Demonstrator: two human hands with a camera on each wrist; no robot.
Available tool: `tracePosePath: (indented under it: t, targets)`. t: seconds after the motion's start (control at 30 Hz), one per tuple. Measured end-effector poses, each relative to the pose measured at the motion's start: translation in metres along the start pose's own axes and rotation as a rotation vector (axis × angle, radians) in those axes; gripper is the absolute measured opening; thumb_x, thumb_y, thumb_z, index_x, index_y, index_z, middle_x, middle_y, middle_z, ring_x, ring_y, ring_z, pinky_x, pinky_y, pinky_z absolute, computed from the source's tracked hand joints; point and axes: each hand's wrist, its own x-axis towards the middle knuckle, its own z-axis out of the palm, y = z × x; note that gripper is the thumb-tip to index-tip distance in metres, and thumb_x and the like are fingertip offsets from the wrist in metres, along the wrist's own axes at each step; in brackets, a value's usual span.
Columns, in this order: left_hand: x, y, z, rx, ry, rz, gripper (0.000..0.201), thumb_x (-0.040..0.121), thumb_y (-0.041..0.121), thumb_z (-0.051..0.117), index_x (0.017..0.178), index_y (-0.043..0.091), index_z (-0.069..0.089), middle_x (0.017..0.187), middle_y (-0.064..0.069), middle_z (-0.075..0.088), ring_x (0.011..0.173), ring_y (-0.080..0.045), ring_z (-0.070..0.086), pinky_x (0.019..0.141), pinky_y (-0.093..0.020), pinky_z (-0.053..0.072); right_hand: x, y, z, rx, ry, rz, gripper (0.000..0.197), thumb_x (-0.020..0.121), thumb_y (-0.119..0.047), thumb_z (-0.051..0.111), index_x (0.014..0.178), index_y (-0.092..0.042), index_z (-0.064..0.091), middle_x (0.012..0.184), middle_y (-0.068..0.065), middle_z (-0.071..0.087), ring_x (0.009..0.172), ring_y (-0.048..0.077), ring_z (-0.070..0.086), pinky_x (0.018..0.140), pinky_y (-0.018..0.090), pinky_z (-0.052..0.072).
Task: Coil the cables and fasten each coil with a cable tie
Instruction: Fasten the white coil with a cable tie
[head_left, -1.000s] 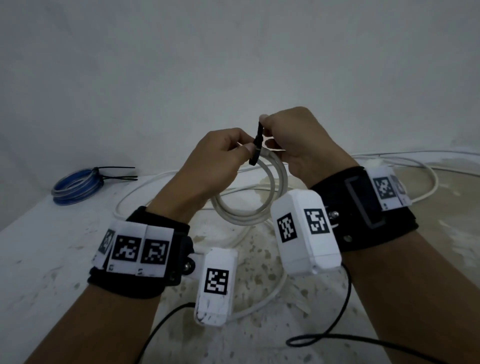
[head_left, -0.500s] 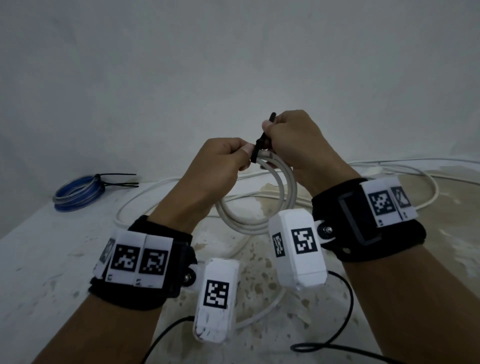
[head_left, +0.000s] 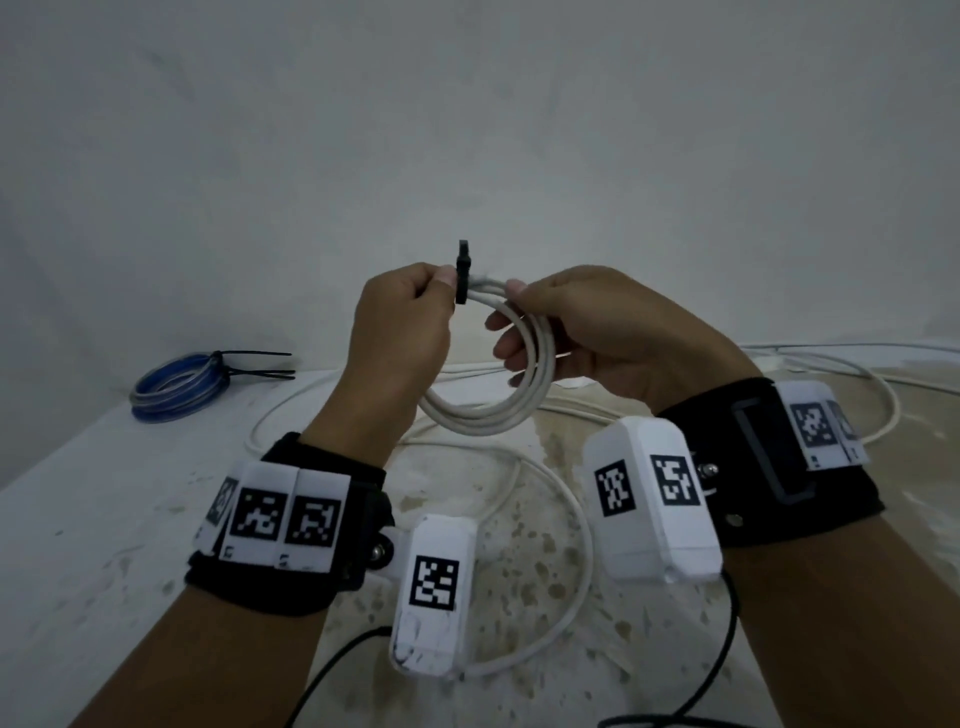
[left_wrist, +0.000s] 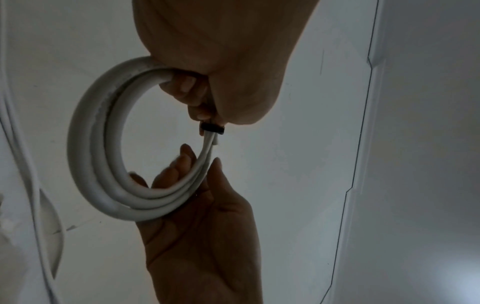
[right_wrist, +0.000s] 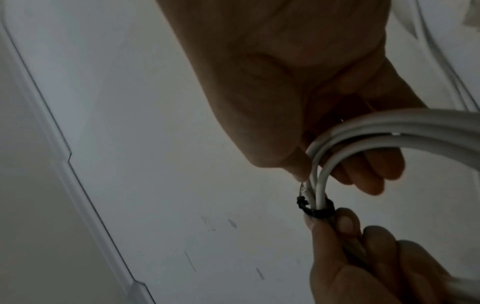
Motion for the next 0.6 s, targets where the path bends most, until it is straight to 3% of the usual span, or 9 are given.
tracePosePath:
  t: [0.07, 0.13, 0.2, 0.3, 0.4, 0.5, 0.6]
  targets:
    - [0.002, -0.002, -0.002, -0.014, -0.019, -0.015, 0.030, 0.101, 0.024, 0.047, 0.095, 0.005, 0.070, 0.067, 0.000, 0.050, 0.046, -0.010, 0.033, 0.050, -0.027, 0.027, 0.003, 0.002, 0.001, 0.089, -0.010, -0.008, 0.035, 0.102, -0.026, 0.050, 0.095, 0.002, 0.071, 0.068, 0.008, 0.062, 0.060, 0.020, 0.058, 0.076, 0.043, 0.061]
    - [0.003, -0.001, -0.002, -0.029, -0.036, -0.018, 0.028, 0.101, 0.023, 0.047, 0.095, 0.008, 0.070, 0.066, 0.002, 0.050, 0.045, -0.009, 0.032, 0.049, -0.026, 0.026, 0.005, 0.002, 0.002, 0.142, -0.011, -0.009, 0.035, 0.104, -0.025, 0.047, 0.095, 0.001, 0.069, 0.063, 0.003, 0.053, 0.055, 0.016, 0.049, 0.064, 0.035, 0.057]
    - [0.001, -0.001, -0.001, -0.040, -0.047, -0.017, 0.027, 0.101, 0.023, 0.047, 0.094, 0.010, 0.070, 0.065, 0.002, 0.049, 0.044, -0.008, 0.032, 0.049, -0.026, 0.026, 0.007, 0.001, 0.003, 0.196, -0.012, 0.009, 0.038, 0.104, -0.030, 0.044, 0.093, -0.001, 0.068, 0.058, -0.001, 0.046, 0.052, 0.013, 0.041, 0.055, 0.028, 0.046]
    - [-0.002, 0.001, 0.000, -0.034, -0.057, -0.001, 0.027, 0.101, 0.024, 0.047, 0.096, 0.011, 0.070, 0.065, 0.003, 0.049, 0.042, -0.006, 0.033, 0.047, -0.025, 0.027, 0.008, 0.002, 0.004, 0.228, 0.000, 0.044, 0.046, 0.104, -0.038, 0.042, 0.084, -0.003, 0.065, 0.056, -0.002, 0.039, 0.049, 0.012, 0.035, 0.052, 0.027, 0.038]
    - [-0.005, 0.003, 0.001, 0.081, -0.057, 0.070, 0.027, 0.101, 0.027, 0.046, 0.098, 0.018, 0.071, 0.066, 0.003, 0.052, 0.047, -0.004, 0.039, 0.051, -0.022, 0.034, 0.007, 0.003, 0.002, 0.239, 0.008, 0.069, 0.040, 0.105, -0.029, 0.041, 0.084, -0.004, 0.064, 0.057, 0.000, 0.045, 0.049, 0.013, 0.037, 0.053, 0.027, 0.038]
    - [-0.008, 0.002, 0.004, 0.151, -0.067, 0.123, 0.026, 0.101, 0.027, 0.046, 0.096, 0.019, 0.071, 0.066, 0.005, 0.053, 0.054, -0.009, 0.043, 0.059, -0.029, 0.036, 0.005, 0.001, 0.002, 0.201, 0.081, 0.037, 0.028, 0.100, -0.013, 0.043, 0.094, -0.001, 0.067, 0.062, 0.006, 0.052, 0.050, 0.014, 0.041, 0.052, 0.028, 0.039]
    - [-0.009, 0.000, 0.007, 0.197, -0.082, 0.134, 0.025, 0.101, 0.028, 0.046, 0.092, 0.022, 0.069, 0.065, 0.008, 0.054, 0.056, -0.010, 0.046, 0.061, -0.030, 0.038, 0.005, 0.000, 0.005, 0.127, 0.156, 0.010, 0.027, 0.100, -0.024, 0.049, 0.097, -0.005, 0.069, 0.066, 0.008, 0.057, 0.049, 0.015, 0.043, 0.052, 0.029, 0.040]
